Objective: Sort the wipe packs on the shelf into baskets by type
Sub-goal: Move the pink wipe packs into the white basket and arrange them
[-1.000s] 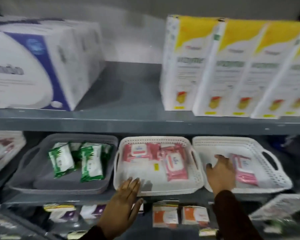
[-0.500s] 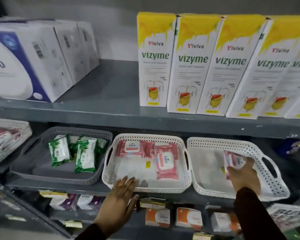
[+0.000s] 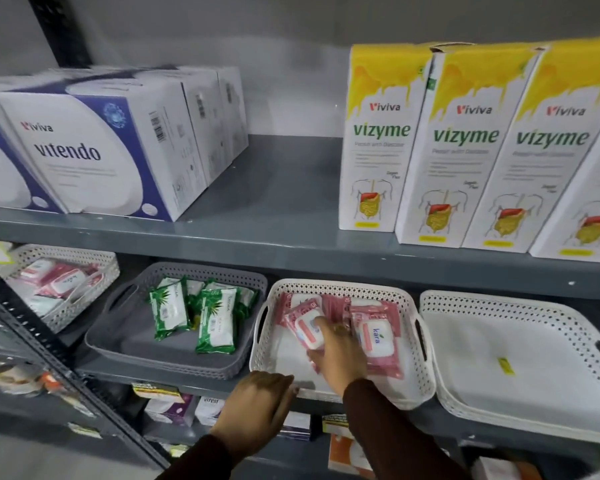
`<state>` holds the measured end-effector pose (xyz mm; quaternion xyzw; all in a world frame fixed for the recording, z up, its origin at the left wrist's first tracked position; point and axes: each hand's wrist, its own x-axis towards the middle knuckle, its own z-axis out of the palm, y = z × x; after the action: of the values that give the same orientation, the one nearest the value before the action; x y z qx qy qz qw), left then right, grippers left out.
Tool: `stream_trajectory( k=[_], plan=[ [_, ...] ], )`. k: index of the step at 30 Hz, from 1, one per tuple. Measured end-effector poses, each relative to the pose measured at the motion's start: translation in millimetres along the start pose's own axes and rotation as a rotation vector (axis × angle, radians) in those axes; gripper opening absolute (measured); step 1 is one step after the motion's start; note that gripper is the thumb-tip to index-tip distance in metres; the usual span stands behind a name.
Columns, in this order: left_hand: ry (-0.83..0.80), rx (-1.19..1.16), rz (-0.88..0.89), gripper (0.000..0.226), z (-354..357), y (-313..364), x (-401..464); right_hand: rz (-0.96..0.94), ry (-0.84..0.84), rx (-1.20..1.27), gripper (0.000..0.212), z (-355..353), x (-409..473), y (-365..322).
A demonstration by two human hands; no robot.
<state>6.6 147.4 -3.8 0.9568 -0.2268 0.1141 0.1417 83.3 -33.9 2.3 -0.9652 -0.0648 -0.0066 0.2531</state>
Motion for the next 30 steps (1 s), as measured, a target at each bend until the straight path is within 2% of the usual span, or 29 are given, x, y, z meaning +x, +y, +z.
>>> stream_trajectory(
  k=[3, 5, 7, 10, 13, 18, 21, 24, 30],
  plan=[
    [-0.035, -0.051, -0.081, 0.05, -10, -6, 19, 0.027, -0.036, -0.028, 0.053, 5, 8, 0],
    [-0.017, -0.018, -0.041, 0.045, -11, -14, 38, 0.082, 0.08, -0.066, 0.05, -3, 7, 3],
    [-0.008, 0.082, 0.049, 0.032, -3, -24, 62, 0.23, 0.237, -0.104, 0.053, -13, 5, 15],
    [-0.127, 0.227, 0.156, 0.061, 12, -24, 98, 0.406, 0.257, -0.063, 0.064, -22, -1, 41],
    [-0.267, 0.302, 0.213, 0.062, 20, -25, 117, 0.342, 0.176, -0.051, 0.06, -26, -1, 57],
    [-0.321, 0.248, 0.211, 0.051, 28, -39, 106, 0.238, -0.008, -0.093, 0.059, -45, -2, 67],
    [-0.293, 0.186, 0.203, 0.052, 22, -44, 90, 0.082, -0.162, -0.116, 0.07, -51, -8, 76],
    [-0.267, 0.17, 0.166, 0.048, 23, -41, 84, -0.032, -0.21, 0.001, 0.081, -52, -11, 78],
    [-0.234, 0.062, 0.04, 0.035, 43, -40, 99, 0.013, -0.231, 0.027, 0.077, -40, 2, 83]
  ],
)
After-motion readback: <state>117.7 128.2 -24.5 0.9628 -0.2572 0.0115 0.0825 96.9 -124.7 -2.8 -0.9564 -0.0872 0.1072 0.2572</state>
